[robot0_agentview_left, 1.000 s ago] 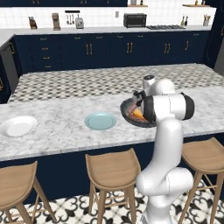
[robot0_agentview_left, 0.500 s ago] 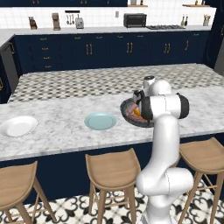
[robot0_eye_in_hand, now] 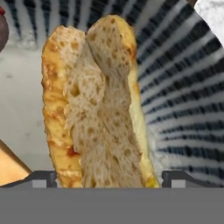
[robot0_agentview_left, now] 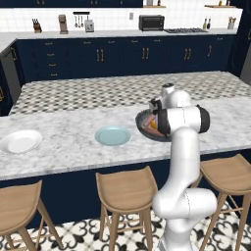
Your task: Place one bun and one sausage from the bowl on each plate.
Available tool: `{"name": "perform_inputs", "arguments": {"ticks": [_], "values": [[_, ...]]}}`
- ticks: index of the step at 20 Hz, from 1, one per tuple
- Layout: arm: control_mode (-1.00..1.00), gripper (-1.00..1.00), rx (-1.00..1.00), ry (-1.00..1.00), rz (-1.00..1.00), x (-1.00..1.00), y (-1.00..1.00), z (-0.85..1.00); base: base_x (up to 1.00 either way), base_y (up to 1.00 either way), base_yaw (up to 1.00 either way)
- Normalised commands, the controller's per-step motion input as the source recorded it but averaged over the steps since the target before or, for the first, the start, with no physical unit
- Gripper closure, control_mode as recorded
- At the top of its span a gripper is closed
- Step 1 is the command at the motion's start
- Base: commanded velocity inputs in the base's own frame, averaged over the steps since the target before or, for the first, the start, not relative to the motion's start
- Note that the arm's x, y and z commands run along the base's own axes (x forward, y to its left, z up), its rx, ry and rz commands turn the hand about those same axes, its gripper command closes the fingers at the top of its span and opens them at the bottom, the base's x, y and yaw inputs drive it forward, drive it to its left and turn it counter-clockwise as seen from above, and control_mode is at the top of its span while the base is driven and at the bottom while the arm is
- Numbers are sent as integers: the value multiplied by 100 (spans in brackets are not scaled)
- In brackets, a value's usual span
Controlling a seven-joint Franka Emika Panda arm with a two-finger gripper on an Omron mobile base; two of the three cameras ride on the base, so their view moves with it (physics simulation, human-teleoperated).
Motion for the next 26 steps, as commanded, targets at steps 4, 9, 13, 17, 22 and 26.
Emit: {"name": "perform_inputs", "arguments": {"ticks": [4, 9, 13, 17, 22, 26], "values": [[-100, 100, 0, 13, 0, -6, 0, -52, 0, 0, 0], [-100, 100, 0, -14, 0, -89, 23, 7, 0, 0, 0], [-100, 100, 0, -21, 0, -96, 61, 41, 0, 0, 0], [-100, 100, 0, -25, 0, -100, 87, 43, 0, 0, 0], [-100, 100, 0, -13, -1, -57, 98, 51, 0, 0, 0], [-100, 100, 0, 2, -4, 0, 90, 44, 0, 0, 0]]}}
